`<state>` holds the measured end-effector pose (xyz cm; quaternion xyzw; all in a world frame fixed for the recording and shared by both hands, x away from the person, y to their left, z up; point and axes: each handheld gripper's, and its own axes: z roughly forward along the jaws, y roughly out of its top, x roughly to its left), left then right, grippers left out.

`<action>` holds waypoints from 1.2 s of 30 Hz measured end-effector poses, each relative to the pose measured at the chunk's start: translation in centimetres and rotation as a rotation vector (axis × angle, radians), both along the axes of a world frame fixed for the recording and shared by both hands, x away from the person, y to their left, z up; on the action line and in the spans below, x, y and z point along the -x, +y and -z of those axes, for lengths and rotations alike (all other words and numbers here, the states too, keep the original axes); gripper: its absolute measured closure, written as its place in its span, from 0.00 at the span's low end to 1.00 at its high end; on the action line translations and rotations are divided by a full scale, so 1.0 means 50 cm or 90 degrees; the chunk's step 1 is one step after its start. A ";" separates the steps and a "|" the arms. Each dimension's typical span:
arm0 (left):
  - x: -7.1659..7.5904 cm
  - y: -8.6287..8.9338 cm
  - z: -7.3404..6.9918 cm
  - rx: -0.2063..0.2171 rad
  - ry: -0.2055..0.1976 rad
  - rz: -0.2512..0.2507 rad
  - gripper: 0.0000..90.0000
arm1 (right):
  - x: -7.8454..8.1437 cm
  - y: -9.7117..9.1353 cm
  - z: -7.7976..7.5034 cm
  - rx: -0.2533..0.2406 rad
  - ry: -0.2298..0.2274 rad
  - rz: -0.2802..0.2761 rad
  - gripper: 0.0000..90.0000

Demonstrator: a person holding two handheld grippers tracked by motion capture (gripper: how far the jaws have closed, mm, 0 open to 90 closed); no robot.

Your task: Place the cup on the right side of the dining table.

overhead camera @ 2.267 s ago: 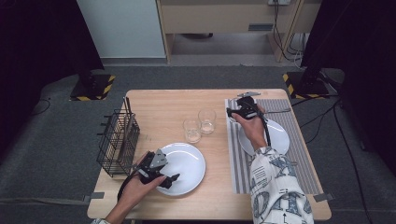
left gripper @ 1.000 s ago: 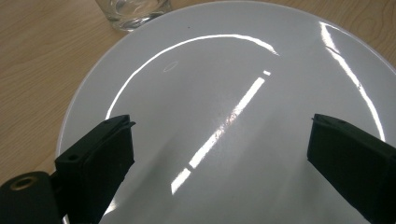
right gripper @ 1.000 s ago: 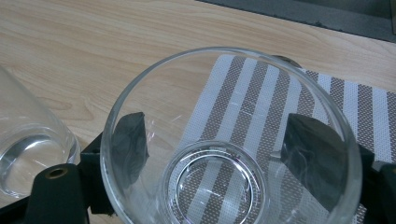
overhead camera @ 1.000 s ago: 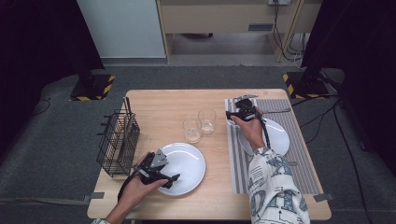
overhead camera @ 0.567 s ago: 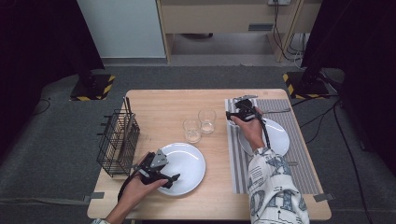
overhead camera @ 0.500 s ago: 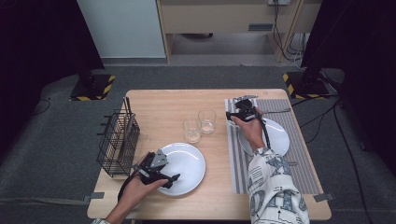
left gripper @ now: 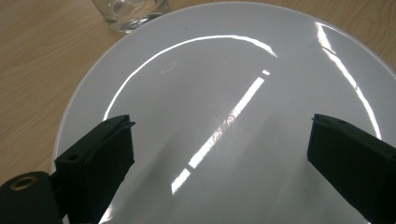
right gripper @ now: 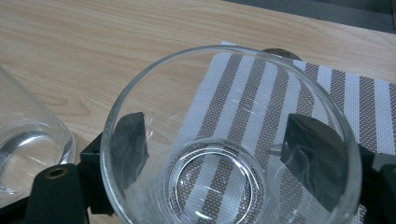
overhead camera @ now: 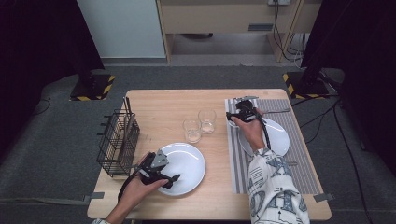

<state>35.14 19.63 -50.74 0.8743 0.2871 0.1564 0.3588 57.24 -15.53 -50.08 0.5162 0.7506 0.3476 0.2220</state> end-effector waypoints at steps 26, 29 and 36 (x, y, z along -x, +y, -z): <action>0.001 -0.001 -0.002 0.000 -0.004 -0.001 0.07 | 0.006 -0.004 0.003 0.000 0.001 -0.003 0.22; 0.002 -0.001 -0.002 0.001 -0.004 -0.001 0.07 | 0.006 -0.004 0.003 -0.001 0.001 -0.003 0.22; 0.002 -0.002 -0.002 0.000 -0.004 0.000 0.07 | 0.006 -0.004 0.004 0.000 0.001 -0.001 0.22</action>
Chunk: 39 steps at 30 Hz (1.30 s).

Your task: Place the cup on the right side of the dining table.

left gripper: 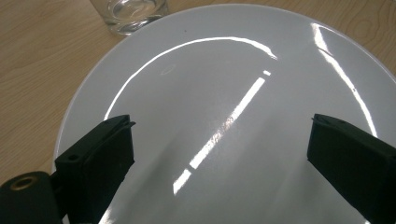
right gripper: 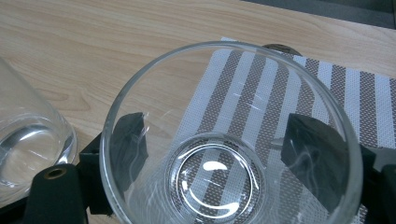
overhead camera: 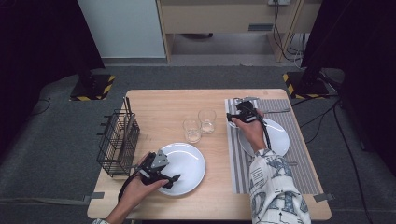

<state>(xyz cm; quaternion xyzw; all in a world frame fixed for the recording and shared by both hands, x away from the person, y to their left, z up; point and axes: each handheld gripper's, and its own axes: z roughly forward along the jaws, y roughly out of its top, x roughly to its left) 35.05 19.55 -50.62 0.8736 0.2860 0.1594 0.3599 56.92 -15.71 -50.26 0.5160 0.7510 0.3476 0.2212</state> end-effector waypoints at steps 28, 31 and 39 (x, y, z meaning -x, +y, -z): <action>0.001 -0.003 0.001 -0.004 0.001 0.004 0.07 | -0.004 -0.007 0.004 -0.008 0.021 0.008 0.13; 0.001 -0.003 0.001 -0.005 0.001 0.004 0.07 | -0.004 -0.009 0.005 -0.010 0.025 0.009 0.11; 0.001 -0.003 0.001 -0.006 0.001 0.005 0.07 | -0.004 -0.012 0.005 -0.014 0.030 0.012 0.08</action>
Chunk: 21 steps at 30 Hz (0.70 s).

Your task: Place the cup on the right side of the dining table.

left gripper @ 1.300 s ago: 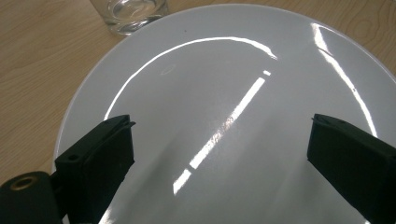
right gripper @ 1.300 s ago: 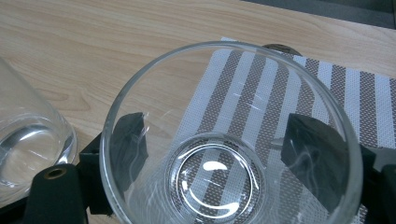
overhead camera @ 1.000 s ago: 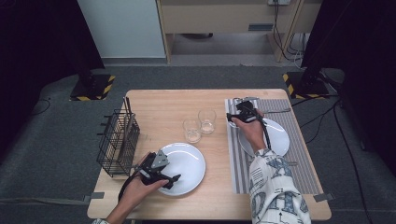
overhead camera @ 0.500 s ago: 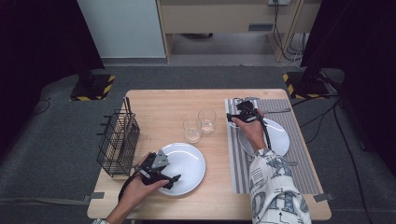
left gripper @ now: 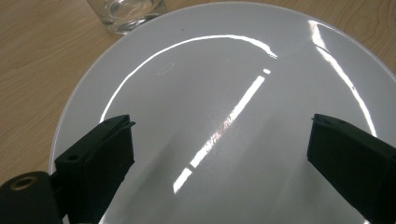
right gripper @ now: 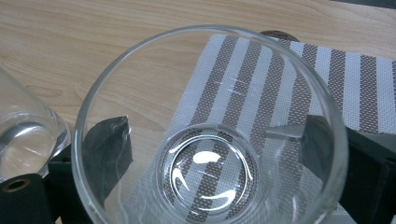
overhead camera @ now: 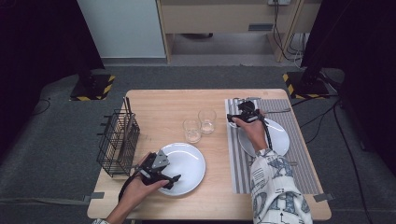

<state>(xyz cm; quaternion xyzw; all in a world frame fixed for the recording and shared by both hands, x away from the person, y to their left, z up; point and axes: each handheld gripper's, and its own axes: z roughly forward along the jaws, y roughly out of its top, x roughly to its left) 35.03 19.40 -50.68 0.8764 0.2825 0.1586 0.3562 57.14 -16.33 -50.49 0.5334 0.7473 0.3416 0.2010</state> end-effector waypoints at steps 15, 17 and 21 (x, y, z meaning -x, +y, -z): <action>0.002 -0.003 -0.002 -0.002 -0.003 0.000 0.07 | 0.010 -0.002 -0.028 -0.001 -0.033 -0.006 0.08; 0.003 -0.003 -0.002 -0.002 -0.003 0.000 0.07 | 0.012 -0.002 -0.032 -0.004 -0.040 -0.003 0.08; 0.003 -0.003 -0.002 -0.003 -0.004 0.000 0.07 | 0.018 -0.003 -0.045 -0.007 -0.058 -0.003 0.08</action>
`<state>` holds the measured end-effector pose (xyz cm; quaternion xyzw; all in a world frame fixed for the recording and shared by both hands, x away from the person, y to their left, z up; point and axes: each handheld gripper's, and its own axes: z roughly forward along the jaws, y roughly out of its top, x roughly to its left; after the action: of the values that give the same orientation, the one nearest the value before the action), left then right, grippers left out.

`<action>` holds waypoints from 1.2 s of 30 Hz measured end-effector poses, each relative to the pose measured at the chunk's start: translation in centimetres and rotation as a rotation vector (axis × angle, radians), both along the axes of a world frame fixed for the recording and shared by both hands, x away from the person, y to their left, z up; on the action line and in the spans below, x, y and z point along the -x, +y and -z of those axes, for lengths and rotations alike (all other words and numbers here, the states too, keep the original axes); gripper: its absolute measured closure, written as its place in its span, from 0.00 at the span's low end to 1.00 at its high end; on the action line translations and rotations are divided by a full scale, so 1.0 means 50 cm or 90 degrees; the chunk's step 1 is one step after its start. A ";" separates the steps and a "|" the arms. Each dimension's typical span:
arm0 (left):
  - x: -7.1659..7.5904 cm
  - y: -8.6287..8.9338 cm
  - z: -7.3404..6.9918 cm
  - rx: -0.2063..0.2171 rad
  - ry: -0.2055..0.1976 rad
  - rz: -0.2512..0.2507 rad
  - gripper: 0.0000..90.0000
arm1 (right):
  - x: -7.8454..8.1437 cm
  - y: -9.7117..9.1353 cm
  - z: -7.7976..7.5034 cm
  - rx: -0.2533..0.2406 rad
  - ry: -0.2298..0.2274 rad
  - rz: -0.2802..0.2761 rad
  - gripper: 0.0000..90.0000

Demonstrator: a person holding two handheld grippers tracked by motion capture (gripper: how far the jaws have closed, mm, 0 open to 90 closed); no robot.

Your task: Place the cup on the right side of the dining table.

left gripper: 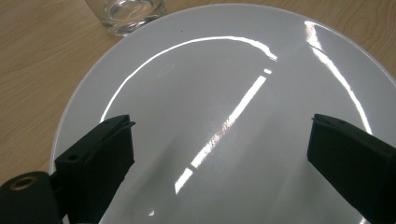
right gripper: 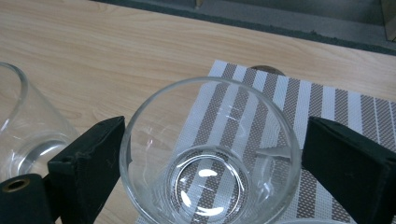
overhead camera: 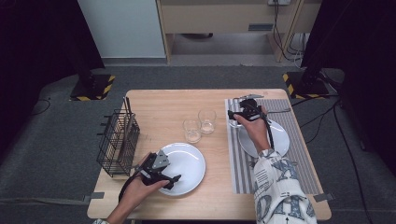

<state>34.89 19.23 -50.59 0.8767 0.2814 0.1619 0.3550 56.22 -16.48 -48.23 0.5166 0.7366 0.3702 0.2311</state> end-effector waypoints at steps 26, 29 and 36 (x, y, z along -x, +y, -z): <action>0.002 -0.001 -0.002 -0.005 -0.003 0.000 0.07 | 0.034 -0.006 -0.041 -0.029 -0.036 -0.005 0.08; 0.003 -0.003 -0.002 -0.006 -0.003 0.001 0.07 | 0.037 -0.007 -0.045 -0.034 -0.032 -0.001 0.07; 0.003 -0.001 -0.002 -0.008 -0.003 0.000 0.07 | 0.049 -0.005 -0.054 -0.040 -0.028 0.000 0.07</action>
<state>34.74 19.15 -50.48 0.8787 0.2793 0.1656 0.3498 53.78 -16.74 -45.54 0.5153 0.7195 0.4044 0.2307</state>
